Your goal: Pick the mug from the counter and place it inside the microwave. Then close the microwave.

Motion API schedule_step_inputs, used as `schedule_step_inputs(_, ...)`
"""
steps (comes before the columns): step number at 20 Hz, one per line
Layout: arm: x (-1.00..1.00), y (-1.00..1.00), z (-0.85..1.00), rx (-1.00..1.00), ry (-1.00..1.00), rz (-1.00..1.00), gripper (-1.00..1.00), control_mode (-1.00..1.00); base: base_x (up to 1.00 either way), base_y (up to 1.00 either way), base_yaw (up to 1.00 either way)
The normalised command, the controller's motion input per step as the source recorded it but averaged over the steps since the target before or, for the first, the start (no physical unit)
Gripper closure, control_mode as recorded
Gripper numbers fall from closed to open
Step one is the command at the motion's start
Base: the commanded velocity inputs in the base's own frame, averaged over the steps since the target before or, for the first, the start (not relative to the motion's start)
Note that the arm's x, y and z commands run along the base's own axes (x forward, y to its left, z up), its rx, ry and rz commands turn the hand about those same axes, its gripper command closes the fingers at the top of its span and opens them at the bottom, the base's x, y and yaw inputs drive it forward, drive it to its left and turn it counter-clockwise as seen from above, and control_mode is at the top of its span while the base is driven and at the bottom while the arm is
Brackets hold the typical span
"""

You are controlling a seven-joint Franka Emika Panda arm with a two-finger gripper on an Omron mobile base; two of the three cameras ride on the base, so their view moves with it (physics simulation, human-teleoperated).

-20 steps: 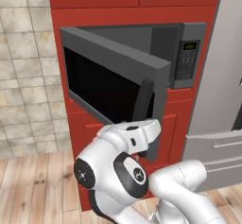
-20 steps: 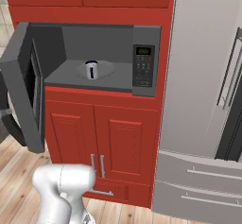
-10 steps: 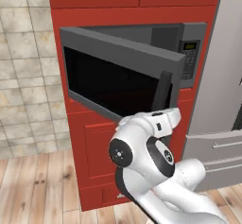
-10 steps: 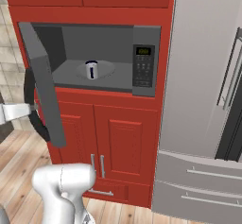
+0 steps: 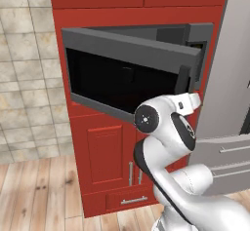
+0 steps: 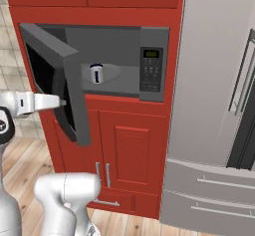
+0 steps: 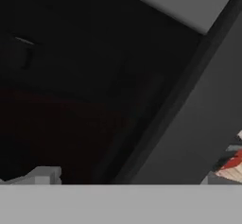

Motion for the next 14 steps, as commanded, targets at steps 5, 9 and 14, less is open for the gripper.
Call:
schedule_step_inputs(5,0.51,-0.23,0.15,0.0,0.06,0.07,-1.0,-1.0,0.0,0.0,0.0)
schedule_step_inputs(9,0.47,-0.17,0.03,0.0,0.03,0.1,-1.0,-1.0,0.0,0.0,0.0)
schedule_step_inputs(14,0.36,-0.13,0.0,0.0,0.0,0.1,-1.0,-1.0,0.0,0.0,0.0)
